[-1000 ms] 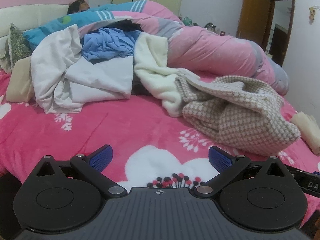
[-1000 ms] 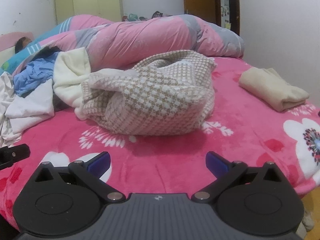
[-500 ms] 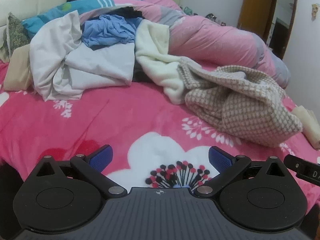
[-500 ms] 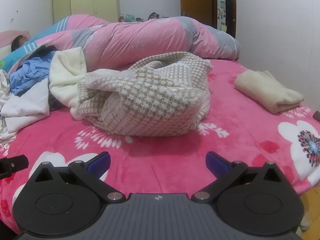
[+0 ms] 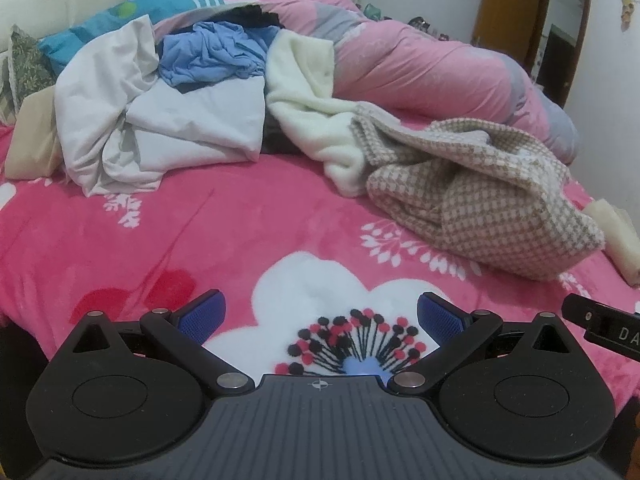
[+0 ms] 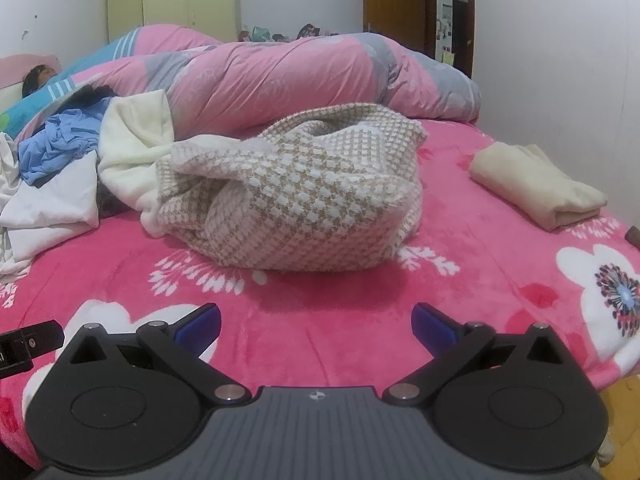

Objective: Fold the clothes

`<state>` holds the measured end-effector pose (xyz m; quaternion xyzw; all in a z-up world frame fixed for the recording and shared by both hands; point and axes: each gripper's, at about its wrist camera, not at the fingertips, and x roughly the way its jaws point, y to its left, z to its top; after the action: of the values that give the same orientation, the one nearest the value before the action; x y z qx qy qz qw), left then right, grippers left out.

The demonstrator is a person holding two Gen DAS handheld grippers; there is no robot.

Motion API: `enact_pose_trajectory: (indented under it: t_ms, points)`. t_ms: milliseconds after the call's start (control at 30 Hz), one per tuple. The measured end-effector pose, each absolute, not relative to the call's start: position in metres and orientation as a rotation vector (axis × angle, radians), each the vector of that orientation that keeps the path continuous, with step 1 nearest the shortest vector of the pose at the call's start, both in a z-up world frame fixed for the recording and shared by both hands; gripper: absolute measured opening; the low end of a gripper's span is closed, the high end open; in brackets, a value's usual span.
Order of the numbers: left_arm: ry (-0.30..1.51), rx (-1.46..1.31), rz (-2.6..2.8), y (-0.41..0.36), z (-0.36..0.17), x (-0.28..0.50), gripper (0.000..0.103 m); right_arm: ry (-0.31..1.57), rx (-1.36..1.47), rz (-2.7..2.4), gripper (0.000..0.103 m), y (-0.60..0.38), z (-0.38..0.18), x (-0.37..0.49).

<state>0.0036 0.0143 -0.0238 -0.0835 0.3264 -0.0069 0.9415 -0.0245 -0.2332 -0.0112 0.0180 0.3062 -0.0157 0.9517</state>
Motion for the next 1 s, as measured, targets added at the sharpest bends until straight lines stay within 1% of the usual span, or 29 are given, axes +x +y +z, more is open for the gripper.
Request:
enact_pose_trajectory:
  t_ms: [1000]
  points:
    - [0.666,-0.181,0.014,0.0149,-0.0255,0.0072,0.103,0.608,0.026,-0.049,0.103,-0.2381,-0.0079,-0.0148]
